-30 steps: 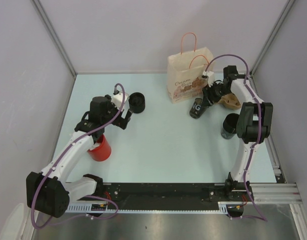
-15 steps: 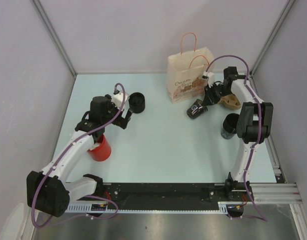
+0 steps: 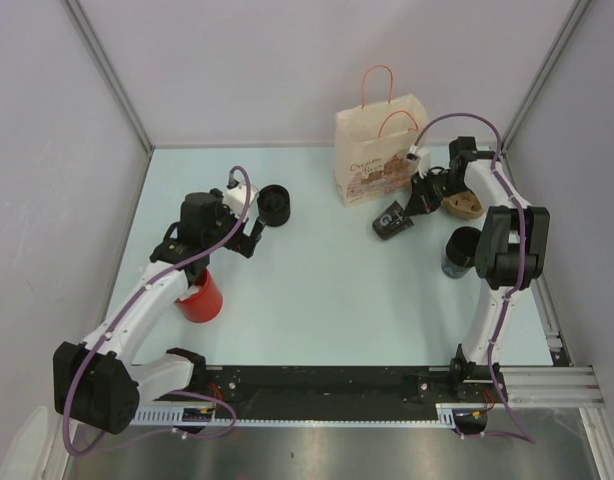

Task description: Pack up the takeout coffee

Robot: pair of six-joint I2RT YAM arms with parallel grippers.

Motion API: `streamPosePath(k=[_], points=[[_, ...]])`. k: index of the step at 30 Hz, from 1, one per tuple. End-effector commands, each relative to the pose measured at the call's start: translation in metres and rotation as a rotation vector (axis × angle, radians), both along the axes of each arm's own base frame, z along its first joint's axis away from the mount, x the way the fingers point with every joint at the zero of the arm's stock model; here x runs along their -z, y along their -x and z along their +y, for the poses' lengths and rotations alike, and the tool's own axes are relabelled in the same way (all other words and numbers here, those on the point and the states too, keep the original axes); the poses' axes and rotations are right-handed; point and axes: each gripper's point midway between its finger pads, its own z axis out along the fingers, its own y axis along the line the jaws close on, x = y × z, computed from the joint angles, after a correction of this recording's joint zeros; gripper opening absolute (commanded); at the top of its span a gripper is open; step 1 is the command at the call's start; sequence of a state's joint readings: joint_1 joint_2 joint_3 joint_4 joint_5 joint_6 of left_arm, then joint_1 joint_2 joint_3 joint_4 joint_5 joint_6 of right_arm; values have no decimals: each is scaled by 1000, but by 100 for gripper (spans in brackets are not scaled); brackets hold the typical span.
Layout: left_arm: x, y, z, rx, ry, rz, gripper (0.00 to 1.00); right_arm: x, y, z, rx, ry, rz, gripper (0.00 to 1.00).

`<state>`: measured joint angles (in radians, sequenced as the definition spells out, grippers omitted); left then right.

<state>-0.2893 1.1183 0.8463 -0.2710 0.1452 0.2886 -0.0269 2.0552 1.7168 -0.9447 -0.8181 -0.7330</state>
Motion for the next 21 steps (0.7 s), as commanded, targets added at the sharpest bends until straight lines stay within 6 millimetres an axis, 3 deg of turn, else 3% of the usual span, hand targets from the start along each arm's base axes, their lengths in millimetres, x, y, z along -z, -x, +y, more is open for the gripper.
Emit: streamPosePath(k=[1, 4, 5, 6, 13, 17, 20, 21], points=[[-15, -1, -1, 4, 27, -50, 99, -33, 13, 0, 23, 63, -86, 0], [-17, 0, -1, 4, 31, -57, 99, -49, 19, 13, 38, 107, -140, 0], [-18, 0, -1, 4, 31, -60, 99, -45, 22, 9, 57, 144, -136, 0], [-18, 0, -1, 3, 33, -61, 99, -55, 20, 8, 94, 158, -168, 0], [-22, -2, 3, -23, 28, -71, 100, -59, 37, 14, 103, 343, -236, 0], [-20, -8, 10, -71, 14, -74, 99, -63, 58, 53, -4, 471, -313, 0], [-19, -14, 17, -119, 3, -75, 99, -63, 69, 70, -62, 546, -352, 0], [-20, -16, 19, -132, 5, -82, 99, -62, 77, 86, -108, 555, -368, 0]])
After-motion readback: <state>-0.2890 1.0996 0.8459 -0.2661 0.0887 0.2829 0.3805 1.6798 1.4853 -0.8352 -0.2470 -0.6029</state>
